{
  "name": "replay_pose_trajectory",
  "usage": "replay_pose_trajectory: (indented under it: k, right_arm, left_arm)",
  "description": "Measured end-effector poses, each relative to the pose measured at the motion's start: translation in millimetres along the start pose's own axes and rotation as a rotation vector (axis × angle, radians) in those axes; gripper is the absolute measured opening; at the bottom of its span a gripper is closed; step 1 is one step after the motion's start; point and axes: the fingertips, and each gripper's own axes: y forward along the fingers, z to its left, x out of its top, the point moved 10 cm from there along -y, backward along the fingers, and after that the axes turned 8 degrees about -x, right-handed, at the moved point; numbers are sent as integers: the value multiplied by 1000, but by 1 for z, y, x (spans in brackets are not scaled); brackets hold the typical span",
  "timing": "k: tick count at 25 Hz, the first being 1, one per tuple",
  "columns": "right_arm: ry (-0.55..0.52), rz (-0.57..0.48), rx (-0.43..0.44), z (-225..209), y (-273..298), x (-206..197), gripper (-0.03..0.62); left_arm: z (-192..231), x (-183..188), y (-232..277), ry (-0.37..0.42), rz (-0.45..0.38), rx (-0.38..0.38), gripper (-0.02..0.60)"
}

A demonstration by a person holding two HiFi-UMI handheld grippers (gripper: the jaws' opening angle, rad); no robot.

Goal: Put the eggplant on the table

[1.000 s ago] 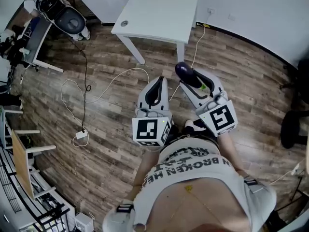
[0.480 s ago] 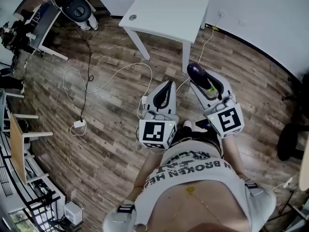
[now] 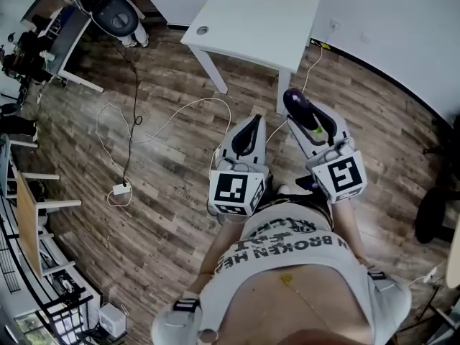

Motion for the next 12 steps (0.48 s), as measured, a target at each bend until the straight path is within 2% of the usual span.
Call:
replay_pose_trajectory:
  k: [12]
  right_arm:
    - [-18,10,-24,-7,100,9,190]
  left_arm:
    - [89,13,55,-16,0,-76,-2]
